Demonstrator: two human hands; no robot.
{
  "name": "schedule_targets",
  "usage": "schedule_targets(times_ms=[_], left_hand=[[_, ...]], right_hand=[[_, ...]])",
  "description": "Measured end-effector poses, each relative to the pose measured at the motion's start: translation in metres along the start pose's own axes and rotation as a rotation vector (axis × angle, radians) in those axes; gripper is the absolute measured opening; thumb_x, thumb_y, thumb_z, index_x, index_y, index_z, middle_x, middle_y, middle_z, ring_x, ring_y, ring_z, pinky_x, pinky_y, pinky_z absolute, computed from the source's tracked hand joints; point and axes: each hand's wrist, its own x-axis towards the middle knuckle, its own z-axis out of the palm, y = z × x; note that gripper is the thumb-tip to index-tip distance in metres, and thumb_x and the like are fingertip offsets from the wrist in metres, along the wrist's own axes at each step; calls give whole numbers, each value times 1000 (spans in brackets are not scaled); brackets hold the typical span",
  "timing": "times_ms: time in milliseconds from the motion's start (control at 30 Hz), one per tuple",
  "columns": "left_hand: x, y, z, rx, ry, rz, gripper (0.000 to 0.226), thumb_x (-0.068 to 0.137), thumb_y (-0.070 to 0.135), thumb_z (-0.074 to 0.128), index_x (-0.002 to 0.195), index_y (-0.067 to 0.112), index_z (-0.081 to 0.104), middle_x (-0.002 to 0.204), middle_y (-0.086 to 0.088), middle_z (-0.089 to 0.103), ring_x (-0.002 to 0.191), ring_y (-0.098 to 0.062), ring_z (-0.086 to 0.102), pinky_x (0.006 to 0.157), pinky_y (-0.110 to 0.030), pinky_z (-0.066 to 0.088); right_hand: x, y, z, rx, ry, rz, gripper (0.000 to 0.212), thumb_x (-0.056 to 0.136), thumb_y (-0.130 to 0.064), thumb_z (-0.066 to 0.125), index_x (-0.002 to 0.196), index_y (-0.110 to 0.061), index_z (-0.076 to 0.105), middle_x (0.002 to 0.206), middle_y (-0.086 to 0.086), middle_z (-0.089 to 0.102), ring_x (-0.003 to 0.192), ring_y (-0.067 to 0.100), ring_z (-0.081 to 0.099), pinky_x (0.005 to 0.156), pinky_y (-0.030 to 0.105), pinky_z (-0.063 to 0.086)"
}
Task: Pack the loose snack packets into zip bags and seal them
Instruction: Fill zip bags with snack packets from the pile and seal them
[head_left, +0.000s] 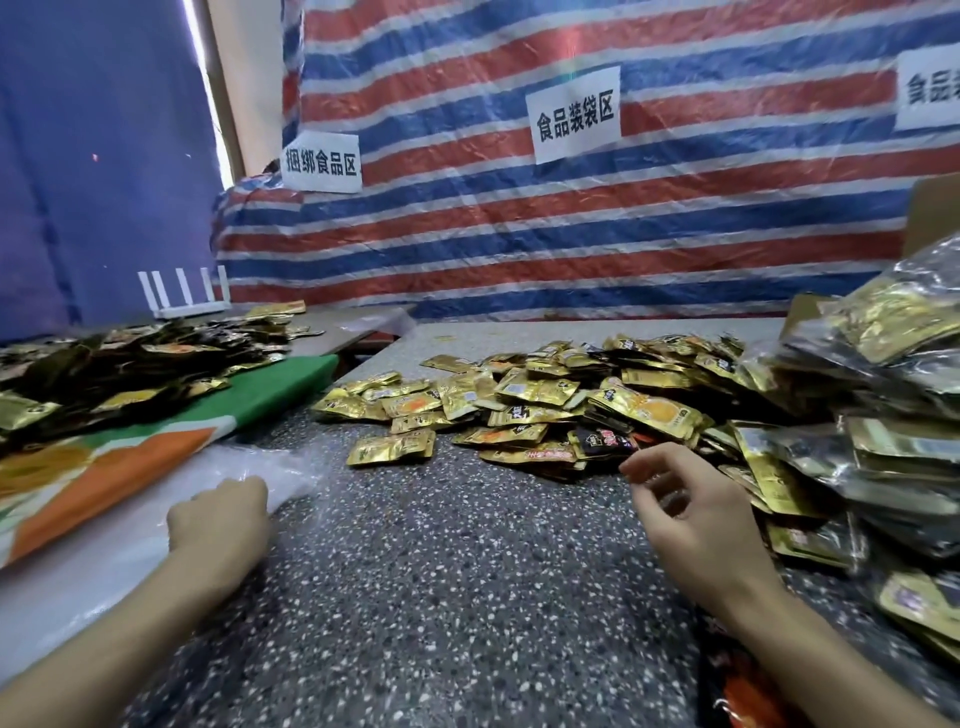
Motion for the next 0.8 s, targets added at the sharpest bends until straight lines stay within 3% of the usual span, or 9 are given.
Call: schedule_targets(times_ms=[67, 133, 267, 367, 433, 533, 633, 733, 800], left_hand=[[1, -5, 1, 22, 100, -10, 17, 90, 28, 55, 79, 21, 45, 78, 4, 49, 88, -23, 61, 58, -28, 32], [4, -6, -1, 4, 138, -39, 28, 89, 32, 59, 71, 20, 40, 72, 5, 45, 84, -22, 61, 59, -28, 33], [12, -12, -12, -244, 19, -123, 50, 72, 54, 81, 66, 15, 51, 72, 0, 61, 71, -21, 59, 60, -27, 35], [17, -10, -24, -379, 64, -191, 36, 89, 44, 69, 81, 11, 57, 90, -11, 68, 86, -31, 64, 69, -33, 40], [13, 0, -35, -395, 164, -163, 19, 98, 28, 53, 91, 11, 50, 103, -16, 65, 93, -36, 60, 73, -37, 39], [-4, 31, -59, -430, 252, -17, 13, 96, 15, 45, 85, 15, 38, 86, -11, 56, 80, -32, 52, 69, -40, 38], [-37, 77, -83, -590, 332, 219, 21, 101, 23, 48, 82, 20, 39, 74, -2, 56, 69, -25, 55, 61, -38, 41], [-72, 129, -100, -907, 339, 585, 20, 98, 27, 57, 81, 21, 48, 75, 2, 61, 65, -16, 59, 53, -38, 51], [-89, 160, -103, -1014, 318, 785, 18, 95, 28, 61, 81, 19, 54, 78, 5, 62, 68, -15, 61, 60, -40, 56]], right_hand=[[-1, 0, 0, 2, -4, 5, 27, 86, -1, 70, 89, -28, 68, 80, -16, 67, 77, 2, 63, 58, 16, 50], [-1, 0, 0, 3, -10, 11, 28, 86, -1, 70, 87, -29, 68, 79, -19, 66, 75, 2, 63, 56, 15, 48], [-1, -2, 0, 5, 0, 19, 28, 86, -2, 70, 87, -29, 67, 78, -17, 66, 75, 3, 63, 54, 18, 47], [0, -3, 0, 24, 19, 43, 26, 87, -3, 70, 89, -29, 68, 81, -14, 66, 75, 4, 62, 56, 19, 46], [0, -2, -1, 35, 13, 74, 25, 88, -4, 69, 89, -29, 68, 81, -13, 66, 74, 2, 62, 55, 17, 45], [1, -3, 0, 91, -9, 170, 19, 89, -11, 70, 91, -30, 68, 84, -11, 68, 78, -1, 62, 57, 15, 47], [5, -9, -1, 282, 1, 288, 11, 88, -24, 74, 96, -24, 68, 85, -1, 72, 77, 11, 68, 61, 21, 51], [9, -14, -8, 554, -33, 410, 45, 79, -52, 72, 89, -9, 66, 71, 5, 69, 64, 24, 64, 50, 27, 46], [13, -16, -14, 629, -59, 483, 59, 76, -69, 70, 75, -10, 64, 65, 8, 64, 58, 25, 59, 47, 27, 42]])
